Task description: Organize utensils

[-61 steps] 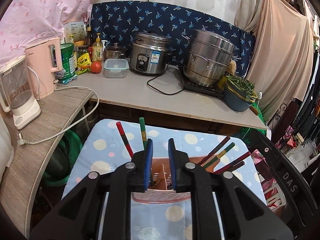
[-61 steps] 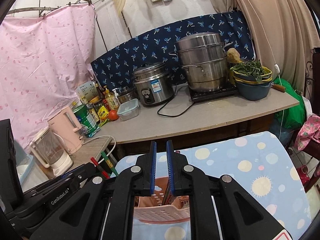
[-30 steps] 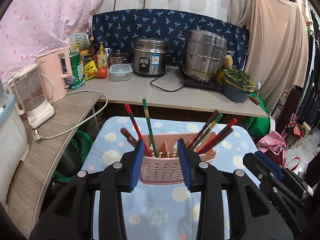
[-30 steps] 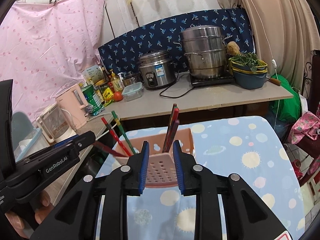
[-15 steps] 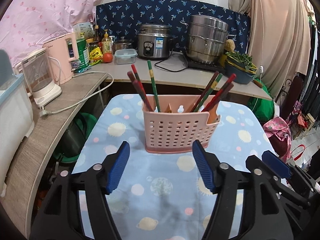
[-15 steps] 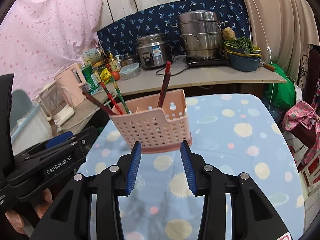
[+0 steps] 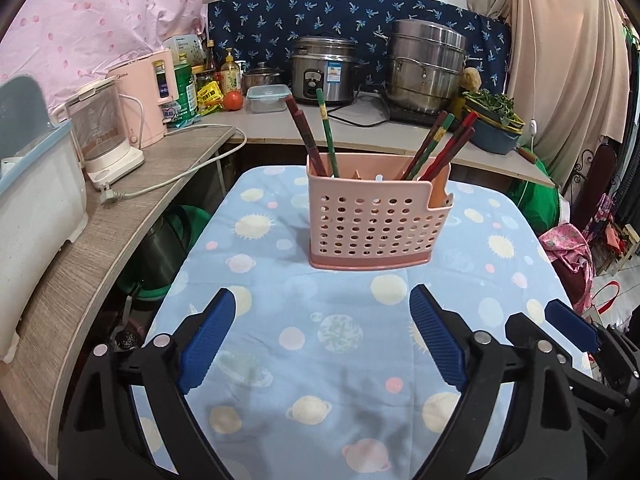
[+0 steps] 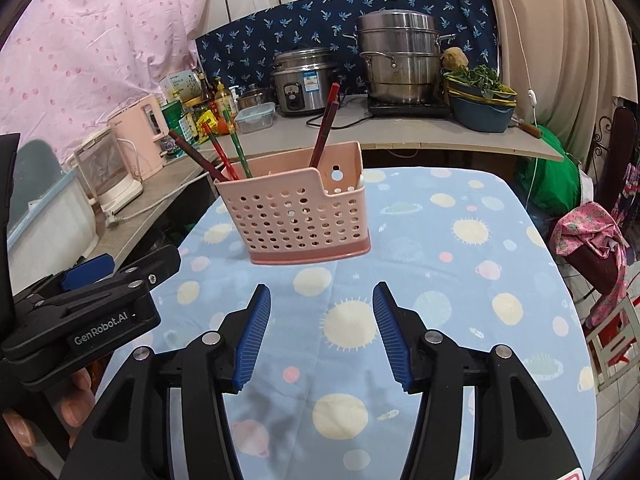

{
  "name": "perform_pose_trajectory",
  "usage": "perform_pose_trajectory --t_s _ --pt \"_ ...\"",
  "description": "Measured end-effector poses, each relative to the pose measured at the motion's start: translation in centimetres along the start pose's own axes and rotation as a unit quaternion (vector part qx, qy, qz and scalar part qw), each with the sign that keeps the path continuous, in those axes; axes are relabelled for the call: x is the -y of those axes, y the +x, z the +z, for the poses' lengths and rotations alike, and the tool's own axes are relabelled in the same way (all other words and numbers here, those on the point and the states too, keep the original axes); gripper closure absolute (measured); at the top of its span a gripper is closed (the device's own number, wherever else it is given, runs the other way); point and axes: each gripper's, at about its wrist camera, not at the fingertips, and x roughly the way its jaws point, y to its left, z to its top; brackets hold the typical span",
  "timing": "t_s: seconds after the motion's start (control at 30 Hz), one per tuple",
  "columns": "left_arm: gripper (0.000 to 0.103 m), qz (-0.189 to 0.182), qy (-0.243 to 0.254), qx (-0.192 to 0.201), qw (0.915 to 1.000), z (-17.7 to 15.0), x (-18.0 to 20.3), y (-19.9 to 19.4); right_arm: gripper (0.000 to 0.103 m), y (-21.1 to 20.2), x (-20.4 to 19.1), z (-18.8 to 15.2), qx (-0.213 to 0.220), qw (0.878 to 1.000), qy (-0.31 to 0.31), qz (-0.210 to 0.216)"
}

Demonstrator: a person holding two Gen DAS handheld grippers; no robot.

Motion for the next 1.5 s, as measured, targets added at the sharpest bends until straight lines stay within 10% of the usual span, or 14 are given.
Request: perform_pose_trajectory --t_s 0.33,1.0,1.5 --pt "0.016 0.012 0.018 -0.010 0.9997 -1.9 0.5 -0.1 0.049 0.1 0.0 -0.9 -0.006 1.000 -0.009 -0.011" --pt "0.007 0.044 0.020 -0.022 0.9986 -3.1 0.2 0.9 0.006 0.9 1.0 -1.3 -0.018 0.999 -0.002 -0.038" --pt "0.007 0.049 0.024 -0.023 0.9983 -3.0 0.3 1.3 0.006 1.2 1.1 -1.3 -0.020 0.999 -0.002 -0.048"
